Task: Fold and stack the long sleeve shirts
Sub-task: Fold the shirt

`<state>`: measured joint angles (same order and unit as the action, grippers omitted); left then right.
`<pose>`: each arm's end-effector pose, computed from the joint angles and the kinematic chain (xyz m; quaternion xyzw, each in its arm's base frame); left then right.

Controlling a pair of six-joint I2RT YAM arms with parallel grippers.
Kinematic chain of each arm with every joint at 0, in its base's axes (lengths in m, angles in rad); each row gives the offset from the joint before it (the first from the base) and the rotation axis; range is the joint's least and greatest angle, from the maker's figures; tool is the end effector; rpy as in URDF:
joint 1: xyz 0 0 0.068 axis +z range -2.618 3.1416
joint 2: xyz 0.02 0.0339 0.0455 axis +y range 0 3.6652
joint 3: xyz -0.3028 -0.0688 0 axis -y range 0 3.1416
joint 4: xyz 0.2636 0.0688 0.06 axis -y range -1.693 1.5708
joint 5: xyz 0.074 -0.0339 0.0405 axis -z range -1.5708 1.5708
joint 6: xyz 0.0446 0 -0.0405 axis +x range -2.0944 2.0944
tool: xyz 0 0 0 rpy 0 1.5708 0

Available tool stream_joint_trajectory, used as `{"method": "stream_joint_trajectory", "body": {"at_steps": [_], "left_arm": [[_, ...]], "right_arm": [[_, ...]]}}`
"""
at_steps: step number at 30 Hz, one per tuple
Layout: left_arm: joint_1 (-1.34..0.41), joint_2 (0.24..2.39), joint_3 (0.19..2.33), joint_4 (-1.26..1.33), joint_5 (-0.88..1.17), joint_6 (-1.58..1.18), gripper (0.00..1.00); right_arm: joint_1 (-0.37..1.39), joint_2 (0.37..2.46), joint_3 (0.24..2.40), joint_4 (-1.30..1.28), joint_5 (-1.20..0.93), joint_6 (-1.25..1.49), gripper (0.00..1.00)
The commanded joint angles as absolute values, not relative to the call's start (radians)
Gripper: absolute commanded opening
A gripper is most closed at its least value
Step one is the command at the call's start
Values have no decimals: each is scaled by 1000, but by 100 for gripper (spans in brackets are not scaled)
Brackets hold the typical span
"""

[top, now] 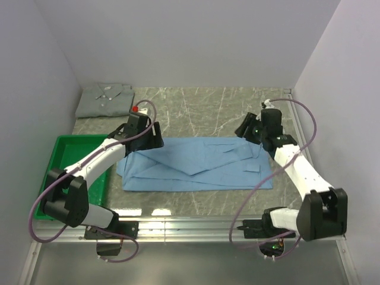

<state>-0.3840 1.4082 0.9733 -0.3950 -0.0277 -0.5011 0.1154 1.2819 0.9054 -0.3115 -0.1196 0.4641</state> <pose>0.2929 -0.1170 0.2682 -0.0595 0.9302 -0.1434 0.3327 0.2897 0.0389 0.2875 0.1314 0.8933 0.1736 0.3932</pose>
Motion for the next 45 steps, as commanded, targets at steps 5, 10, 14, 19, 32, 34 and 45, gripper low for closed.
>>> {"method": "stream_joint_trajectory", "body": {"at_steps": [5,10,14,19,32,34,45], "left_arm": [[-399,1368,922,-264,-12,-686,74],[-388,1433,931,-193,8,-747,72],[-359,1494,899,-140,23,-784,61],[-339,1578,870,-106,23,-805,37],[-267,1701,775,-43,3,-919,29],[-252,1718,769,-35,3,-933,29],[-209,1752,811,-40,-24,-940,31]], "right_arm": [[386,1287,877,-2,-420,623,62],[521,1518,916,265,-638,748,60],[600,1717,1024,313,-704,761,56],[663,1870,1133,331,-788,759,47],[621,2131,1128,86,-876,658,42],[601,2137,1112,37,-903,626,42],[552,2048,968,-101,-914,494,42]]}}
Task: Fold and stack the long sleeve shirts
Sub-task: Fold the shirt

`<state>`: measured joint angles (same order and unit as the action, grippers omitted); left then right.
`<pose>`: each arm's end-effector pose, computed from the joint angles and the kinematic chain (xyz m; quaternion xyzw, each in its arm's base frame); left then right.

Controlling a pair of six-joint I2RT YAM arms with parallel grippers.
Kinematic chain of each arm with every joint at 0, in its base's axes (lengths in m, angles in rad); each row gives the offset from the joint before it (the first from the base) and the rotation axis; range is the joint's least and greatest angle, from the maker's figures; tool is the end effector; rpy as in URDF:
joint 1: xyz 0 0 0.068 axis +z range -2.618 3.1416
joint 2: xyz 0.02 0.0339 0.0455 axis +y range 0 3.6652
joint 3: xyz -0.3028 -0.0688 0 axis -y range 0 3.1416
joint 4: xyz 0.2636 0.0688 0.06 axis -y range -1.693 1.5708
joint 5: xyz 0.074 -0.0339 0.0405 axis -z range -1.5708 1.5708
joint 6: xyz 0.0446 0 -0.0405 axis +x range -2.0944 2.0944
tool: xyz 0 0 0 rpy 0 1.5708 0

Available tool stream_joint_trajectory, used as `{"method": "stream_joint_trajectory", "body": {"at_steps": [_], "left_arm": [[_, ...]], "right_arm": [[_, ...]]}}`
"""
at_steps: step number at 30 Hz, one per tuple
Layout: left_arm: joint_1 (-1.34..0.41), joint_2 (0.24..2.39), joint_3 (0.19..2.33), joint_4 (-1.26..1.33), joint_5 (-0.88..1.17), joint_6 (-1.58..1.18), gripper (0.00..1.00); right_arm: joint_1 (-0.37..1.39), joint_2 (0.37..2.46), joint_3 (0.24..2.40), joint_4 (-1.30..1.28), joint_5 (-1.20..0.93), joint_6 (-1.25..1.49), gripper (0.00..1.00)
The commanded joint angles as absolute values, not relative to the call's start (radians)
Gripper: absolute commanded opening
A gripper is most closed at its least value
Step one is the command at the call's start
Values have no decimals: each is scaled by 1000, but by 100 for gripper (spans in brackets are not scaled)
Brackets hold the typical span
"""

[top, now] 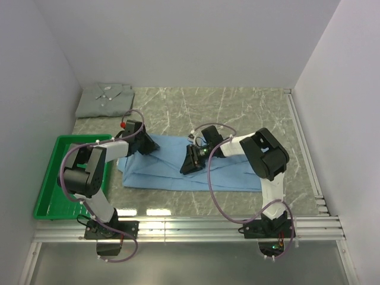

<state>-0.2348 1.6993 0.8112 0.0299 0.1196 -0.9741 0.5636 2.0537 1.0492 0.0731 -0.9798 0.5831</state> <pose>0.3382 -0.0864 0.1576 -0.3186 0.8799 -0.2440 0.2547 0.3282 0.2512 0.1121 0.1397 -0.8391 -0.5257 0.0093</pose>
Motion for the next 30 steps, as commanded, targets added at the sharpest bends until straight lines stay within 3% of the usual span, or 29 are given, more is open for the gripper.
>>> {"method": "stream_joint_trajectory", "body": {"at_steps": [1,7,11,14,21,30], "left_arm": [[-210,1743,824,-43,-28,-936,31],[-216,1628,848,-93,-35,-902,40],[-245,1481,850,-129,-37,-876,57],[-281,1395,854,-159,-37,-868,62],[-333,1400,850,-150,-9,-880,54],[-345,1516,773,-130,3,-925,44]], "right_arm": [[554,2037,963,-130,-907,467,42],[557,1887,986,-233,-900,381,42],[565,1794,1025,-247,-902,373,42],[568,1740,1035,-224,-897,396,42],[568,1716,1075,-86,-859,517,42],[583,1881,1131,-2,-856,597,42]]}}
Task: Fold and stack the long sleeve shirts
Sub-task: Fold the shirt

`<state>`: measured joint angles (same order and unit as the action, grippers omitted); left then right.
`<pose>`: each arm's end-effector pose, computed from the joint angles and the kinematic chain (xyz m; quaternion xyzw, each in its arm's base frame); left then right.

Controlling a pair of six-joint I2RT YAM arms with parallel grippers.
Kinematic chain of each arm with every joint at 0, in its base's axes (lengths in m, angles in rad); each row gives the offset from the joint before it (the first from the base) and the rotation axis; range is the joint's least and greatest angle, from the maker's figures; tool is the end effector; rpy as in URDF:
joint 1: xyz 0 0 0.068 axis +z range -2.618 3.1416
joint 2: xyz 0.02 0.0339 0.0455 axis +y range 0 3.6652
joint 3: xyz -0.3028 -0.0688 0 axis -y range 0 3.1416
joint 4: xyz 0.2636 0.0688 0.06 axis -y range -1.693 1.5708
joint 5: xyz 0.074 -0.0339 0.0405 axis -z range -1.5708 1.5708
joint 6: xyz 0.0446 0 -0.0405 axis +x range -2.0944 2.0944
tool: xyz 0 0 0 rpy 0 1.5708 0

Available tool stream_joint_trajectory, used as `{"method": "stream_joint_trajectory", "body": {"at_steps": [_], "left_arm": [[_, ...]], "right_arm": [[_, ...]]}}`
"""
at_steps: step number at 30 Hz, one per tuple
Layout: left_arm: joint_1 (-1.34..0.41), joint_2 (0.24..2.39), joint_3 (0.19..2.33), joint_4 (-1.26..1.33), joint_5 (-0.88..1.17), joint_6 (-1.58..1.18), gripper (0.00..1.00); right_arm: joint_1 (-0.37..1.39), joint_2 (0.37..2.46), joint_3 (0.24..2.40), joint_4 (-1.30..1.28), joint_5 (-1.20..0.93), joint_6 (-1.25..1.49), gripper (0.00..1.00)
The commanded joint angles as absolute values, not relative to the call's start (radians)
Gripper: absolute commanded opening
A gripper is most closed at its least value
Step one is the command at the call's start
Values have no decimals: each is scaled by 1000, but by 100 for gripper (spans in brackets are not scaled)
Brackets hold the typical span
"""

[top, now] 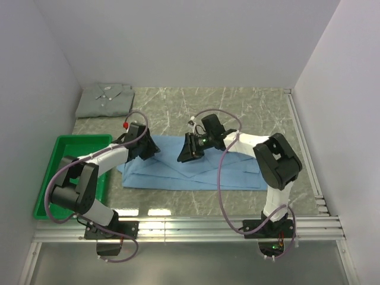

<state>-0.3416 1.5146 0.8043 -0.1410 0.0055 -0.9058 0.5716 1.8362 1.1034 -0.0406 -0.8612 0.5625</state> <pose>0.3015 -0.1075 0.2002 -0.2596 0.8993 -0.2077 0.2843 0.3259 0.2498 0.2020 -0.1659 0.8367 0.5140 0.0909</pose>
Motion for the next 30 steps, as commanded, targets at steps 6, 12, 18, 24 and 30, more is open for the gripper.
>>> {"method": "stream_joint_trajectory", "body": {"at_steps": [6,12,18,24,30], "left_arm": [[-304,1523,680,-118,3,-943,43],[-244,1482,655,-141,3,-933,43],[-242,1395,713,-196,3,-920,47],[-244,1382,718,-210,-32,-920,50],[-244,1390,638,-146,-9,-969,49]], "right_arm": [[584,1982,1101,-9,-861,571,43],[562,1948,1068,-92,-836,499,42],[463,1818,1020,-127,-787,457,42],[330,1775,959,-152,-727,433,42],[288,1757,876,-181,-577,393,42]]}}
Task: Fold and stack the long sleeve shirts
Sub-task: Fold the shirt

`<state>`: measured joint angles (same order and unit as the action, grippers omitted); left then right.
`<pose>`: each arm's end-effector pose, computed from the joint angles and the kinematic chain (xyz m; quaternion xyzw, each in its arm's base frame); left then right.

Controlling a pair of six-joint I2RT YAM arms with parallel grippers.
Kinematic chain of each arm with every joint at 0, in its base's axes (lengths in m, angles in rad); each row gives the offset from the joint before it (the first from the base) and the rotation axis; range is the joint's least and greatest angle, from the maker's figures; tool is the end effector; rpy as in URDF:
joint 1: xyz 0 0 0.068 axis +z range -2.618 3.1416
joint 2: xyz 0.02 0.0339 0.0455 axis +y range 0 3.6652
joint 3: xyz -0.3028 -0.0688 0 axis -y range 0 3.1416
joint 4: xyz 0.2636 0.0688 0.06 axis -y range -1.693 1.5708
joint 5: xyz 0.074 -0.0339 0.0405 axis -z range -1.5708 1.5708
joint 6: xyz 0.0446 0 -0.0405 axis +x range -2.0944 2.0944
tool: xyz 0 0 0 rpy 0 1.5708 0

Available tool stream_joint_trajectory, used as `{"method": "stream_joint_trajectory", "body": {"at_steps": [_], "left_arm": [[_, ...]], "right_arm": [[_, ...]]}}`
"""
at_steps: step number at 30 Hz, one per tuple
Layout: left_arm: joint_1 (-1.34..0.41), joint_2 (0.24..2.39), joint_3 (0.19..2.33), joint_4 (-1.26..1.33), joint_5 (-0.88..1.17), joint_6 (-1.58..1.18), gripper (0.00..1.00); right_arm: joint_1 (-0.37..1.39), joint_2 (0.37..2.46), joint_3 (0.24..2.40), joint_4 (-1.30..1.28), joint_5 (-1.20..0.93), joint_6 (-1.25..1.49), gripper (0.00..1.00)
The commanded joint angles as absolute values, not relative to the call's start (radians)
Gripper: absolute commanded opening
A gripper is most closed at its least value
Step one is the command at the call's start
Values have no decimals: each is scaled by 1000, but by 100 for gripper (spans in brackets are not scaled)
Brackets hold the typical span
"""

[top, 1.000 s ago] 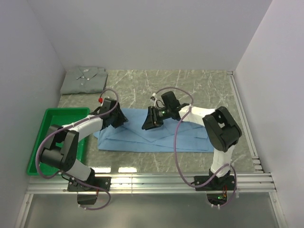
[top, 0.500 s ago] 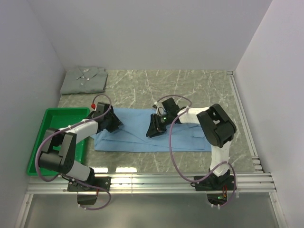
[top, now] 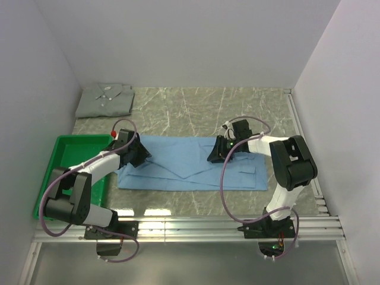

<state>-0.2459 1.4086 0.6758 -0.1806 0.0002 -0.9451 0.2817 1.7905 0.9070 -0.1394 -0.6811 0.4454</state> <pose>0.2712 -0.0681 0.1867 -0.3242 0.8892 -0.1812 0.2672 0.3344 0.1260 0.1506 -0.0159 0.9118 0.3912 0.1240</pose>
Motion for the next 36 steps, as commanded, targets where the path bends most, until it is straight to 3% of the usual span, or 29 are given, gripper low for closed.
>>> {"method": "stream_joint_trajectory", "body": {"at_steps": [1,7,10,13,23,36], "left_arm": [[-244,1378,637,-150,-18,-971,50],[-245,1241,632,-262,-118,-985,62],[-253,1157,615,-324,-146,-1022,78],[-261,1112,600,-347,-146,-1048,81],[-265,1255,612,-301,-137,-1042,76],[-267,1566,793,-279,-141,-979,75]], "right_arm": [[290,1749,870,-192,-556,388,42],[296,1505,819,-247,-315,347,43],[340,1362,834,-320,-156,308,50],[403,1295,859,-400,-51,282,59],[676,1410,936,-543,133,272,61],[813,1684,1037,-658,78,253,63]]}}
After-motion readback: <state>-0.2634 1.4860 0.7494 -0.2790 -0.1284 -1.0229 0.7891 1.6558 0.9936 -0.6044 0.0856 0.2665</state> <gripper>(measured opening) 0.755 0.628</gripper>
